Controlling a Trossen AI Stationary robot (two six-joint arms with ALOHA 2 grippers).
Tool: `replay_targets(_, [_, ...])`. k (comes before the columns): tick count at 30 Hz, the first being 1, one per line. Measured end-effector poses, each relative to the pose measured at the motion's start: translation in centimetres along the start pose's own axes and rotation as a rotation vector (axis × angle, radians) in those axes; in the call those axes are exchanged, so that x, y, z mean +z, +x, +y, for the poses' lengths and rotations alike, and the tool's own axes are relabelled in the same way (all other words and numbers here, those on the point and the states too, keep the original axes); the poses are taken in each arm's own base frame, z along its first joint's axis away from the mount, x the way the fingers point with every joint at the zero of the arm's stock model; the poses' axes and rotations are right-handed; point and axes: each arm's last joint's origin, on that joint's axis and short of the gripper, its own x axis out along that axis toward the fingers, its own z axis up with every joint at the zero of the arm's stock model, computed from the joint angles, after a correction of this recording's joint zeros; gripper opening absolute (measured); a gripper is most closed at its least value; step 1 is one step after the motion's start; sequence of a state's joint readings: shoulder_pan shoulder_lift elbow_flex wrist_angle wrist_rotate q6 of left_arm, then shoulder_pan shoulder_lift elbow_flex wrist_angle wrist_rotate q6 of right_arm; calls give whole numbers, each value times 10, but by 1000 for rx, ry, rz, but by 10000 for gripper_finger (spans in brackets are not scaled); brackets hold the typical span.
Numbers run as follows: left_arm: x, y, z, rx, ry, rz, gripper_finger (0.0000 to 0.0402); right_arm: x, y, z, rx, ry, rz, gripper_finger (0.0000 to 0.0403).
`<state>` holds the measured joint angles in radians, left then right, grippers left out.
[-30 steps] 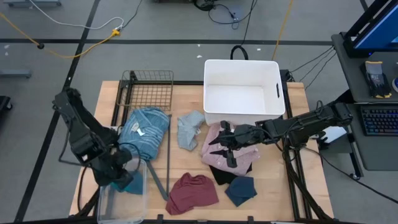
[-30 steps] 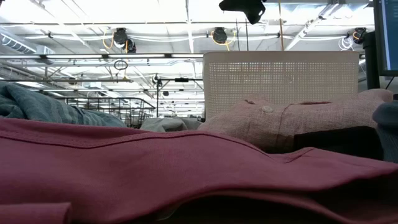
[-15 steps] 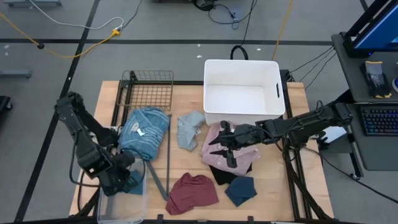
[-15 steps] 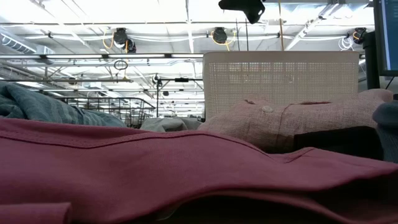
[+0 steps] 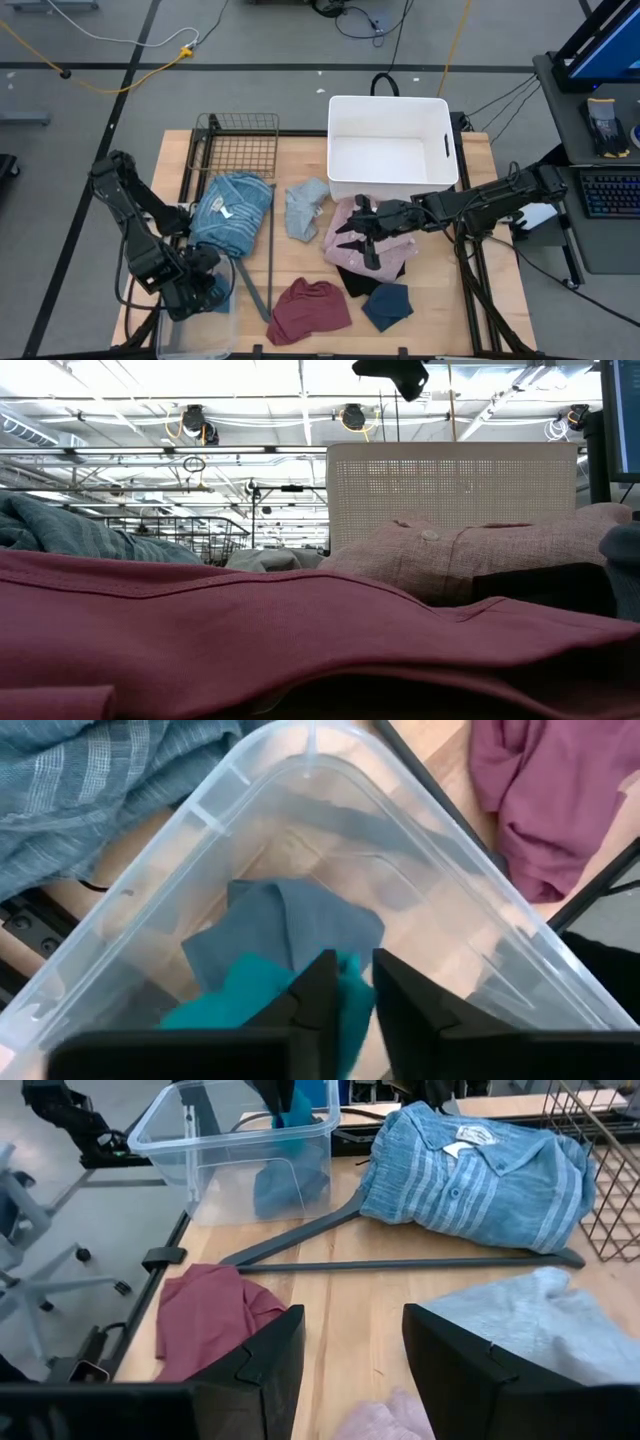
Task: Pick & Place Cloths
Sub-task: Put the light blue sock into the transparent bin, then put the blue sock into the transparent bin
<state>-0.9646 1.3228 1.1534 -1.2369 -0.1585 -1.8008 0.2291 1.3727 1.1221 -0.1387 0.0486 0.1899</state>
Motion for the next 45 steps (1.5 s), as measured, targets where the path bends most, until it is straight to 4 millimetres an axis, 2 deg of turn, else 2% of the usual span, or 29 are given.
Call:
replay_targets(10, [-1,-1,0,-6,53,29,204,0,0,1,3,44,1,162])
replay_targets(14, [-1,-4,2,-15,62,65,233,-1,0,6,16,18,3,162])
replay_targets(21, [-4,-20,12,-110,112,-44,239,-6,-2,27,42,-75,6,162])
replay_targets(25, [-4,-32,21,-198,139,-170,239,-11,-5,40,0,-120,17,162])
replay_targets(30, [1,-48,31,-309,173,-368,239,-20,-9,56,36,-108,63,162])
replay_targets(37, [12,-65,43,-387,243,-650,239,-49,-20,77,44,-13,292,162])
replay_targets(45, [21,-75,51,-410,253,-811,239,-77,-39,100,89,73,540,162])
